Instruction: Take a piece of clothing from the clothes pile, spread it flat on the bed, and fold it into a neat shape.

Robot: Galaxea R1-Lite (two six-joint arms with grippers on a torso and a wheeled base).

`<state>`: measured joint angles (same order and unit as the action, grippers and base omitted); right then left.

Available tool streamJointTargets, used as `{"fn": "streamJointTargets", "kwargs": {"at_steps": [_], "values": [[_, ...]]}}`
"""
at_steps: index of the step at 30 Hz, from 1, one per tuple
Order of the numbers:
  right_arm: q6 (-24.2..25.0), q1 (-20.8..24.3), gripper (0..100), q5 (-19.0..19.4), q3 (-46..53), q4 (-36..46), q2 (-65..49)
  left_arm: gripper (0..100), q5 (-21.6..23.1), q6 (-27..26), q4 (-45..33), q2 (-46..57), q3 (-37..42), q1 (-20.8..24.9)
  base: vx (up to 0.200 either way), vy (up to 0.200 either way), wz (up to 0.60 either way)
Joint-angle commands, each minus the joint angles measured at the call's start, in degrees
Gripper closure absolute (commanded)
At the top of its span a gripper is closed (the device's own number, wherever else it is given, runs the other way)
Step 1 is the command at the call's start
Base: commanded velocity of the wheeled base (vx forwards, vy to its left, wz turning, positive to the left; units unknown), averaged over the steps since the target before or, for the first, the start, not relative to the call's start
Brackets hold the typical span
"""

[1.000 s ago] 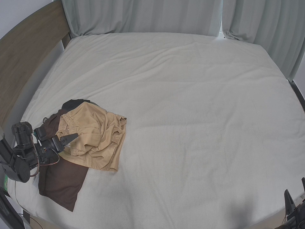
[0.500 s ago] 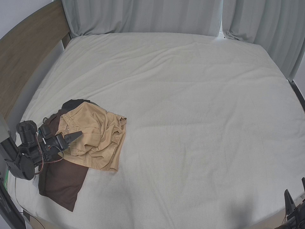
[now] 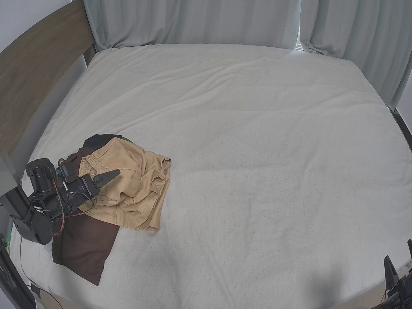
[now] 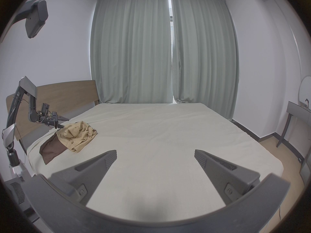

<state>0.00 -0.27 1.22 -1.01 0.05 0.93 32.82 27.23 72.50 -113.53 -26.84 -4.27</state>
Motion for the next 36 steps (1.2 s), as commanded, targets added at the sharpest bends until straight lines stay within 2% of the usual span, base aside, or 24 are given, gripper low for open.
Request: {"fn": "streamJointTargets", "kwargs": {"at_steps": [1,31,32,36], "values": [[0.0,0.0,0,0.0,0.9,0.0,-0.3,0,0.1,1.0,1.1,0.2,0.2,1.0,0.0,0.0,0.0],[0.0,0.0,0,0.0,0.9,0.0,-0.3,0,0.6,1.5,4.1,-5.7,-2.8,2.4,0.0,0.0,0.0],[0.0,0.0,0,0.0,0.9,0.0,-0.3,100,0.5,1.5,4.8,-6.4,-2.8,2.3,0.0,0.0,0.0],[0.0,0.0,0,0.0,0.9,0.0,-0.3,100,0.5,1.6,6.8,-7.8,-3.0,2.3,0.0,0.0,0.0]]}}
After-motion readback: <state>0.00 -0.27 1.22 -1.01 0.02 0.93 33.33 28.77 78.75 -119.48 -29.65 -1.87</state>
